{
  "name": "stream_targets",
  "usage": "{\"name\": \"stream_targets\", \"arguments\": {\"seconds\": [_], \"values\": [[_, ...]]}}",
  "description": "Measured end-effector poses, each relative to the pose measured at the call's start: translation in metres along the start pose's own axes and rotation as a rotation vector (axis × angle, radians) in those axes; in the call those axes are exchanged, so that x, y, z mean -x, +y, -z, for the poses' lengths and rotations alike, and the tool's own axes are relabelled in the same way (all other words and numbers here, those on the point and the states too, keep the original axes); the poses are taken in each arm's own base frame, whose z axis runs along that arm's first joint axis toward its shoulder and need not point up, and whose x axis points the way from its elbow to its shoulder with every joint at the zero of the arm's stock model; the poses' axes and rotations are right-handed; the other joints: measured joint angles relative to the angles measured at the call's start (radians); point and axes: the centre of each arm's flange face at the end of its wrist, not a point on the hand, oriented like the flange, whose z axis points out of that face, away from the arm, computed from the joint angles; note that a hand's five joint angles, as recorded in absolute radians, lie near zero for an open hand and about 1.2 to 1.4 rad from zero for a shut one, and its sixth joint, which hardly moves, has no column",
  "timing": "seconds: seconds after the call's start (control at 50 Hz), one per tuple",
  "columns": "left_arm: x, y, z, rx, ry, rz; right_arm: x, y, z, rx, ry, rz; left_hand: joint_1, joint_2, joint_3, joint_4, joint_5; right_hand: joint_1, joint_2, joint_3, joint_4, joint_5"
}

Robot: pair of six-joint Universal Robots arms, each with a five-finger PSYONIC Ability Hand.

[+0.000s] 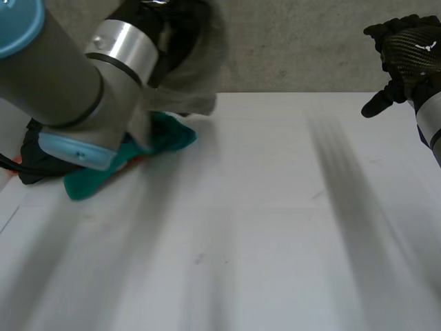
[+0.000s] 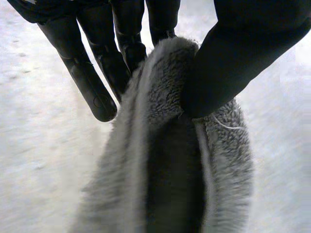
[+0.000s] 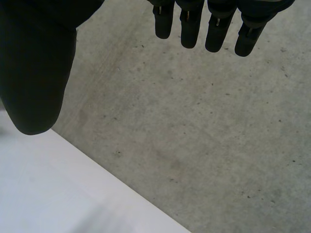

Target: Fold the laundry.

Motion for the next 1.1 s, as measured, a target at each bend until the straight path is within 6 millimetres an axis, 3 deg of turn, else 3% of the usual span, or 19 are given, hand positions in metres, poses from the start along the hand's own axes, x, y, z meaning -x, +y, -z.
{"name": "stream_targets", "arguments": {"seconds": [0.06,0.1,0.12,0.16,0.18,0.22,0.24,0.28,0.3,0.32,0.36,0.42,0.46,0.56,0.66,0.78,0.88,1.1], "values": [[-0.021,0.014,0.008,0.045,0.04,0.032,-0.001,-0.001,0.0,-0.002,0.002,0.001,0.0,0.0,0.0,0.0,0.0,0.0,0.0,0.0,0.0,0.0],[-0.038,0.04,0.016,0.122,0.071,0.046,-0.001,-0.002,-0.001,-0.003,0.004,0.002,0.0,0.0,0.0,0.0,0.0,0.0,0.0,0.0,0.0,0.0],[-0.039,0.044,0.017,0.133,0.074,0.047,-0.002,-0.002,-0.001,-0.003,0.004,0.002,0.0,0.0,0.0,0.0,0.0,0.0,0.0,0.0,0.0,0.0],[-0.05,0.08,0.028,0.237,0.093,0.048,-0.002,-0.003,-0.001,-0.001,0.005,0.004,0.0,0.0,0.0,0.0,0.0,0.0,0.0,0.0,0.0,0.0],[-0.052,0.085,0.03,0.254,0.095,0.047,-0.002,-0.004,-0.001,0.0,0.005,0.004,0.0,0.0,0.0,0.0,0.0,0.0,0.0,0.0,0.0,0.0],[-0.058,0.121,0.043,0.367,0.105,0.039,-0.003,-0.002,-0.001,0.017,0.003,0.012,-0.024,-0.059,-0.056,-0.061,-0.013,0.0,0.0,0.0,0.0,0.0],[-0.059,0.129,0.047,0.391,0.107,0.036,-0.003,-0.001,-0.001,0.023,0.001,0.016,-0.043,-0.089,-0.075,-0.08,-0.025,0.0,0.0,0.0,0.0,0.0],[-0.063,0.146,0.056,0.456,0.114,0.028,-0.002,0.005,-0.002,0.052,-0.012,0.031,-0.421,-0.423,-0.397,-0.407,-0.34,0.0,0.0,0.0,0.0,0.0],[-0.064,0.151,0.06,0.479,0.116,0.026,-0.001,0.009,-0.002,0.068,-0.02,0.039,-0.421,-0.423,-0.397,-0.407,-0.34,0.0,0.0,0.0,0.0,0.0],[-0.066,0.155,0.063,0.499,0.118,0.024,0.001,0.013,-0.003,0.085,-0.03,0.048,-0.559,-0.546,-0.525,-0.536,-0.472,0.0,0.0,0.0,0.0,0.0],[-0.069,0.158,0.07,0.535,0.123,0.022,0.005,0.026,-0.004,0.131,-0.061,0.07,-0.708,-0.718,-0.703,-0.719,-0.66,0.0,0.0,0.0,0.0,0.0],[-0.07,0.148,0.072,0.545,0.121,0.019,0.011,0.039,-0.004,0.183,-0.099,0.093,-0.737,-0.762,-0.752,-0.769,-0.709,0.0,0.0,0.0,0.0,0.0],[-0.067,0.13,0.074,0.542,0.103,0.012,0.016,0.049,-0.002,0.235,-0.139,0.111,-0.819,-0.858,-0.852,-0.868,-0.809,0.0,0.0,0.0,0.0,0.0],[-0.054,0.102,0.084,0.545,0.046,-0.004,0.021,0.059,0.006,0.322,-0.196,0.12,-0.82,-0.866,-0.861,-0.875,-0.816,0.0,0.0,0.0,0.0,0.0],[-0.04,0.09,0.114,0.6,-0.037,-0.028,0.025,0.068,0.021,0.433,-0.242,0.099,-0.82,-0.868,-0.861,-0.875,-0.816,0.0,0.0,0.0,0.0,0.0],[-0.031,0.102,0.172,0.74,-0.112,-0.064,0.035,0.095,0.046,0.564,-0.273,0.014,-0.82,-0.868,-0.861,-0.875,-0.816,0.0,0.0,0.0,0.0,0.0],[-0.029,0.12,0.205,0.819,-0.144,-0.09,0.044,0.118,0.062,0.596,-0.264,-0.069,-0.82,-0.868,-0.861,-0.875,-0.816,0.004,0.003,0.01,0.011,0.006],[-0.025,0.159,0.218,0.882,-0.179,-0.119,0.068,0.15,0.071,0.534,-0.243,-0.194,-0.82,-0.867,-0.86,-0.873,-0.813,0.051,0.072,0.076,0.078,0.072]]}}
